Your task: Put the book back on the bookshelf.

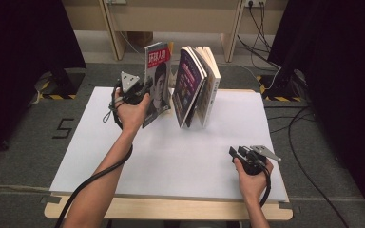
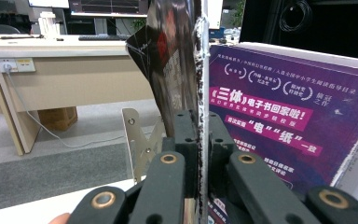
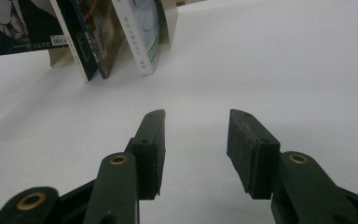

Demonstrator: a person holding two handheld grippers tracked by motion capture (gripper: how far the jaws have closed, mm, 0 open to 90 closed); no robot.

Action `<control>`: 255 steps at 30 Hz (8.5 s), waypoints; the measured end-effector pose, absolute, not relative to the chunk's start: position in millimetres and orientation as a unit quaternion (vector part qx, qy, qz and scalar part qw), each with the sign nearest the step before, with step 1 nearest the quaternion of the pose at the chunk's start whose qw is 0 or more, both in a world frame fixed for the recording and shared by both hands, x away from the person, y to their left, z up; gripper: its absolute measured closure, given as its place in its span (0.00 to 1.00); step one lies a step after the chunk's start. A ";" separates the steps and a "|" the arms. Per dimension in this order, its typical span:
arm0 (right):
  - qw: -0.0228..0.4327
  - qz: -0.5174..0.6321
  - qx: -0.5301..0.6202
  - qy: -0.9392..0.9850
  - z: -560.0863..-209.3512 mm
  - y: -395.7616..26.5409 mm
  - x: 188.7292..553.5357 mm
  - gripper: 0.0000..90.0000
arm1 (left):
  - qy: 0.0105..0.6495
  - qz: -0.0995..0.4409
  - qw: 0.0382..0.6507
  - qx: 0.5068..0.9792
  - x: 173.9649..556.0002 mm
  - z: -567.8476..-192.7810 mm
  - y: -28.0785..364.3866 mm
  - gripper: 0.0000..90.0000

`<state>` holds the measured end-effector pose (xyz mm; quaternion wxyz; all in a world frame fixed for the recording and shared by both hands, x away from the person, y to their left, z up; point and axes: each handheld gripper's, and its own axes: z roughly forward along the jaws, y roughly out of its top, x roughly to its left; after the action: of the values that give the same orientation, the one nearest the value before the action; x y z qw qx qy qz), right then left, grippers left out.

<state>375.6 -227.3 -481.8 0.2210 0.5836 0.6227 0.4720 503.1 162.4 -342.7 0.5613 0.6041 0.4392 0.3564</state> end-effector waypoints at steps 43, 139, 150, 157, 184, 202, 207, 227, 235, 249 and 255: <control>0.211 0.471 0.592 0.619 -483.8 -229.1 374.5 0.64 | 0.473 0.288 0.517 0.653 479.3 -391.1 180.4 0.89; 0.200 0.465 0.593 0.626 -490.4 -230.0 376.5 0.62 | 0.444 0.346 0.542 0.624 521.9 -371.6 156.5 0.96; 0.197 0.468 0.594 0.623 -490.0 -230.8 376.0 0.62 | 0.459 0.341 0.530 0.626 515.0 -378.2 164.6 0.93; 0.197 0.467 0.593 0.626 -490.9 -229.8 376.7 0.62 | 0.462 0.330 0.536 0.625 512.7 -363.2 171.2 0.85; 0.195 0.468 0.596 0.622 -490.9 -232.2 376.9 0.62 | 0.480 0.301 0.505 0.651 526.6 -345.1 160.5 0.94; 0.195 0.465 0.601 0.620 -491.6 -233.7 377.2 0.62 | 0.454 0.325 0.556 0.616 523.8 -337.2 163.8 0.96; 0.196 0.465 0.600 0.621 -490.8 -233.8 376.9 0.62 | 0.441 0.344 0.572 0.600 529.8 -345.7 160.9 0.96; 0.199 0.467 0.597 0.621 -489.5 -235.3 376.5 0.62 | 0.474 0.335 0.550 0.601 534.9 -356.5 171.8 0.88; 0.193 0.465 0.602 0.620 -490.4 -233.9 376.8 0.62 | 0.481 0.324 0.533 0.616 537.2 -355.3 174.2 0.81; 0.190 0.464 0.601 0.622 -491.2 -234.8 377.5 0.62 | 0.502 0.298 0.507 0.634 543.0 -354.8 172.6 0.89; 0.192 0.463 0.598 0.625 -491.3 -234.8 377.8 0.62 | 0.507 0.280 0.497 0.647 543.4 -349.7 167.9 0.94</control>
<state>377.8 -234.8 -491.3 0.1916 0.5984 0.6251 0.4630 543.4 167.9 -349.7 0.4969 0.6467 0.5067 0.2795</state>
